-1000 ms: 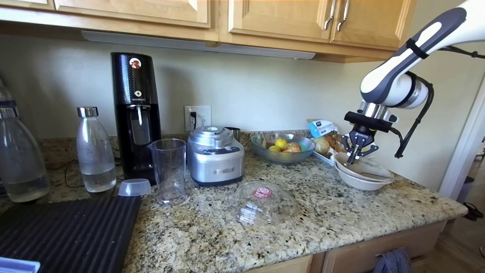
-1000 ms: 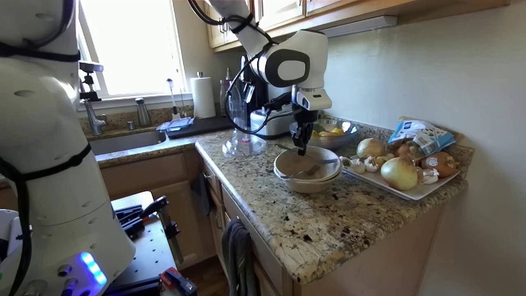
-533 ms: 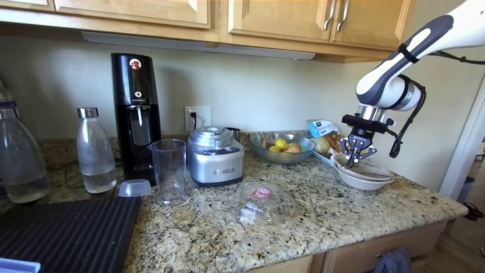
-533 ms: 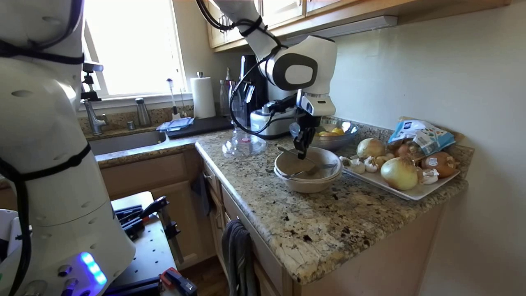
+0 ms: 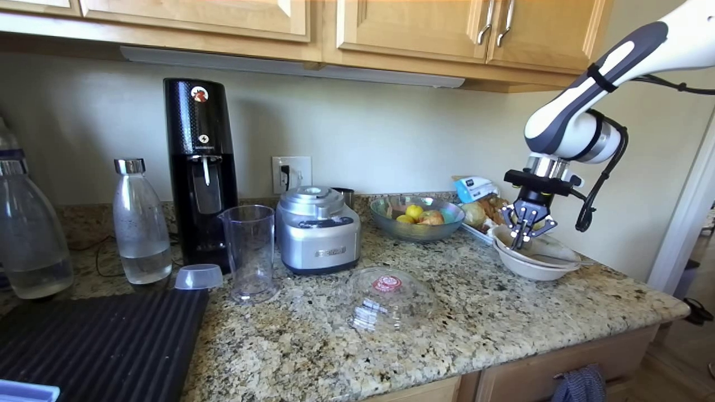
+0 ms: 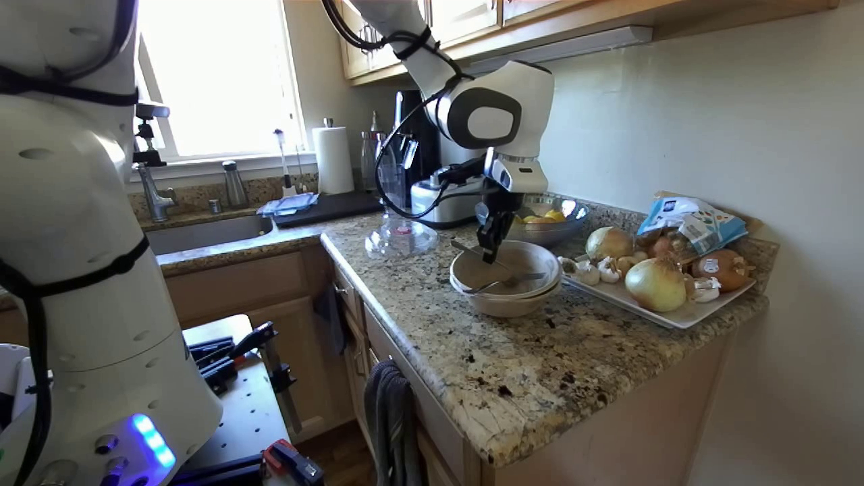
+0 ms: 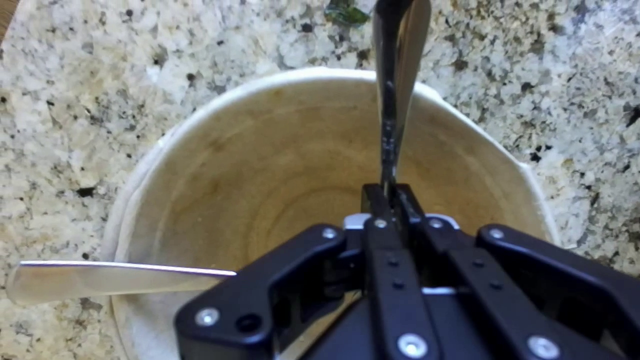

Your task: Pick the bowl on the left, put it in the bowl on the right then put both forks inside the bowl

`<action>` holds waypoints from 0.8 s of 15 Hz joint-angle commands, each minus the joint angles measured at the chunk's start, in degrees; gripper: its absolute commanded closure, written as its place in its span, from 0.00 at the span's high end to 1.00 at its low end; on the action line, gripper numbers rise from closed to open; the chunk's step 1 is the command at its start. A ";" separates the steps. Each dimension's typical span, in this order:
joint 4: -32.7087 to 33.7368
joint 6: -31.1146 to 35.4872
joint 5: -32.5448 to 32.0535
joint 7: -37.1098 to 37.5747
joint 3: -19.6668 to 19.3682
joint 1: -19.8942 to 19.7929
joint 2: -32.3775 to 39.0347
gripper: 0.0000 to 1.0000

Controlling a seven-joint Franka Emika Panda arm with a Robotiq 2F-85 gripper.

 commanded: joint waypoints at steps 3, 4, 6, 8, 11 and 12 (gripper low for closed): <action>-0.65 -4.04 1.55 -0.06 0.27 -0.30 -0.64 0.03; -0.58 -4.85 1.71 -0.11 0.31 -0.35 -0.59 0.03; -0.39 -6.50 1.99 -0.27 0.30 -0.47 -0.57 0.03; -0.38 -7.46 1.92 -0.26 0.18 -0.45 -0.76 0.33; -0.48 -7.19 2.10 -0.59 0.03 -0.60 -1.32 0.50; -0.45 -7.18 2.17 -0.88 0.03 -0.70 -1.42 0.58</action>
